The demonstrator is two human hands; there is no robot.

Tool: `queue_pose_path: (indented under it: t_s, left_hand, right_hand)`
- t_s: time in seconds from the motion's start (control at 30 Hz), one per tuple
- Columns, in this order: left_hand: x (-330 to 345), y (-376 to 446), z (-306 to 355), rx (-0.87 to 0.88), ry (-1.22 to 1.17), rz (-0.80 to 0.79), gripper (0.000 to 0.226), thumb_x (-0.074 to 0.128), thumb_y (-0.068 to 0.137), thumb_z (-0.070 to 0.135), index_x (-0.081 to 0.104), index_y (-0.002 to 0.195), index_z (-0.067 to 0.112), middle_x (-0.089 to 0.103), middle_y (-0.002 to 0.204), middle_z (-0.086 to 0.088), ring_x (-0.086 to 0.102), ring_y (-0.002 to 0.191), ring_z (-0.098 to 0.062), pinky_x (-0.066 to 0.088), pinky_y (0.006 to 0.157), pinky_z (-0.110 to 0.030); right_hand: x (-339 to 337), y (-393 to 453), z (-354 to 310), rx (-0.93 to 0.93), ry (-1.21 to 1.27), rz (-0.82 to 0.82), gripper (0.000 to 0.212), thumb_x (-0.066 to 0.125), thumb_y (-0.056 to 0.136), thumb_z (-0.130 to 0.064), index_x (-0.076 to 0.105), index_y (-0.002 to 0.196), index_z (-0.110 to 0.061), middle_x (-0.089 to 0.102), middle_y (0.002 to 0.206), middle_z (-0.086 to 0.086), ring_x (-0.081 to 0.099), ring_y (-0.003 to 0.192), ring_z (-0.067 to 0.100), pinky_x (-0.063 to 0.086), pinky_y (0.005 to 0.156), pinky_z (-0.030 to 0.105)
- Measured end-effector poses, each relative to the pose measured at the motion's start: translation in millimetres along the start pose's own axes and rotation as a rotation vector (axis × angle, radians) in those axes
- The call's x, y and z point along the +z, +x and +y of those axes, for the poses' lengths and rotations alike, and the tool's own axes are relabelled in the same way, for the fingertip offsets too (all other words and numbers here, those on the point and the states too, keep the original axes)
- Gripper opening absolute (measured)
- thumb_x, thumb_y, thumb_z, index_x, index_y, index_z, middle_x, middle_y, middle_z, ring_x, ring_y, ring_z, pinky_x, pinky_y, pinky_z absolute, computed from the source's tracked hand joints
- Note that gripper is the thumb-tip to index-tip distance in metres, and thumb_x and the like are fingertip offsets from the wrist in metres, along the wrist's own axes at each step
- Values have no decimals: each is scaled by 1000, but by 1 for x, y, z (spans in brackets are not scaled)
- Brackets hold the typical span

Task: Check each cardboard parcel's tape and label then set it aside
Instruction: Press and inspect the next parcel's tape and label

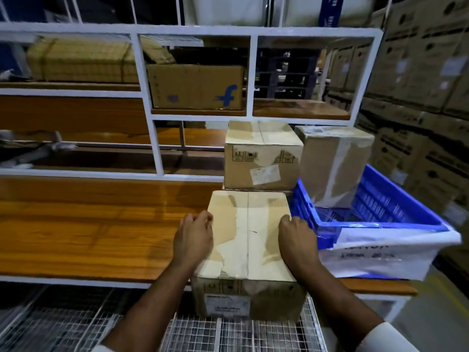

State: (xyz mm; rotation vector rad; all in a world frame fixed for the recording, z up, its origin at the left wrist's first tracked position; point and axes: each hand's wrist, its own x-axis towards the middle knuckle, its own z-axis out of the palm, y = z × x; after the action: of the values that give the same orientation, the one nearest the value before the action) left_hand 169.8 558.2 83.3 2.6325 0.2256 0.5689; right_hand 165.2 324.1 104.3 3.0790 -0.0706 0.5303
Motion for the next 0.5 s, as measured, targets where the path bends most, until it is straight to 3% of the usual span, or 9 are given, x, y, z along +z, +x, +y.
queue_pose_path:
  t_s: [0.07,0.13,0.23,0.37,0.5]
  left_hand:
    - [4,7,9,153,235,61,23,55,94,34,60,116,33,54,124,2,45,112,-17,45,89,-35]
    - [11,18,21,292,279,34,24,53,94,32,59,118,30,53,128,3,45,117,-16,43,95,-36]
    - [27,38,33,418,165,-87,28,45,98,29,56,123,30,56,132,6,47,121,-11,42,102,-34]
    - [46,67,42,421,175,-242,48,32,103,31,34,151,25,33,158,2,27,145,-14,20,119,-34]
    - [60,86,51,494,244,-303,56,29,104,35,21,156,18,19,163,-2,15,150,-16,9,120,-33]
  right_hand:
    - [7,14,-2,-114,23,42,22,48,88,0,65,102,-4,65,103,14,62,92,30,50,72,37]
    - [20,33,-7,-295,51,88,24,56,83,-1,68,104,-2,66,114,17,61,102,32,49,89,40]
    - [29,58,-19,-430,219,-81,39,45,100,-17,54,135,-4,49,145,16,46,132,28,31,113,34]
    - [47,88,-32,-445,152,-214,56,26,106,-35,27,153,-6,26,160,15,21,149,25,15,121,39]
    - [52,99,-41,-417,102,-233,59,18,105,-39,17,157,-10,15,164,10,10,152,21,9,121,42]
